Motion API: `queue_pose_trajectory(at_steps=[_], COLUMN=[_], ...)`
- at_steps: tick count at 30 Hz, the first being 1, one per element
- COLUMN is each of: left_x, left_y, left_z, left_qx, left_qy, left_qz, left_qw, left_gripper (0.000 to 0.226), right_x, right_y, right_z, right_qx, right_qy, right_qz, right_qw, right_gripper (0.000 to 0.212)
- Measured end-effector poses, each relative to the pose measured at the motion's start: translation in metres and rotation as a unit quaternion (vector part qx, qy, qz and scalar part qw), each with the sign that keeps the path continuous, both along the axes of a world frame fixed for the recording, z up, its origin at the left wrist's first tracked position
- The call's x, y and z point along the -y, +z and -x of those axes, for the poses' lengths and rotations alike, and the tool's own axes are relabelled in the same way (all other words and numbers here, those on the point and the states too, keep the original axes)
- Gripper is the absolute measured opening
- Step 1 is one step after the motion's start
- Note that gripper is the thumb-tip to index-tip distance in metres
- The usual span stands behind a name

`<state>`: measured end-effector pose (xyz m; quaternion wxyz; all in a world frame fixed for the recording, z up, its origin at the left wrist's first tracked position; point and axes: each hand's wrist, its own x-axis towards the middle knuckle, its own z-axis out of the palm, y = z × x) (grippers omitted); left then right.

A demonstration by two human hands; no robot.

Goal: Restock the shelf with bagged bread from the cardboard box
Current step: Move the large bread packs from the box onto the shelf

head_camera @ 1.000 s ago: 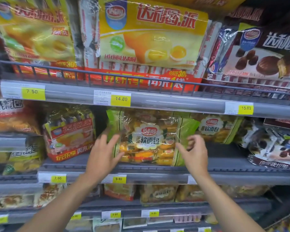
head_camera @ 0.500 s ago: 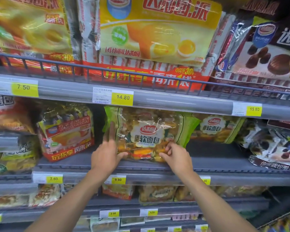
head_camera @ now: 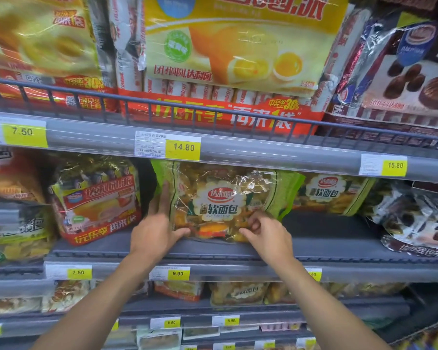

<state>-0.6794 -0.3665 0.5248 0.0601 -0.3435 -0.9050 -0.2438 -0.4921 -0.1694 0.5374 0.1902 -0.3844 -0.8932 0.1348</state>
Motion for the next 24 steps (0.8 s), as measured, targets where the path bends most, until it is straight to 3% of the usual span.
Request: queue_pose_trajectory(at_steps=[2, 5, 10, 24], left_x=[0.005, 0.013, 0.017, 0.006], left_y=[0.000, -0.001, 0.001, 0.006], left_z=[0.001, 0.003, 0.001, -0.012], left_qx=[0.001, 0.001, -0.062, -0.043], left_qy=[-0.004, 0.004, -0.011, -0.011], left_qz=[-0.008, -0.018, -0.016, -0.016], left_qw=[1.000, 1.000, 0.998, 0.999], left_gripper=[0.133, 0.133, 0.134, 0.130], right_x=[0.000, -0.004, 0.000, 0.000], right_y=[0.001, 0.001, 0.005, -0.001], right_z=[-0.011, -0.020, -0.013, 0.001], right_qx=[-0.041, -0.083, -0.021, -0.049], right_qy=[-0.017, -0.051, -0.027, -0.036], right_qz=[-0.042, -0.076, -0.031, -0.050], right_qw=[0.998, 0.992, 0.999, 0.997], right_gripper=[0.032, 0.069, 0.111, 0.112])
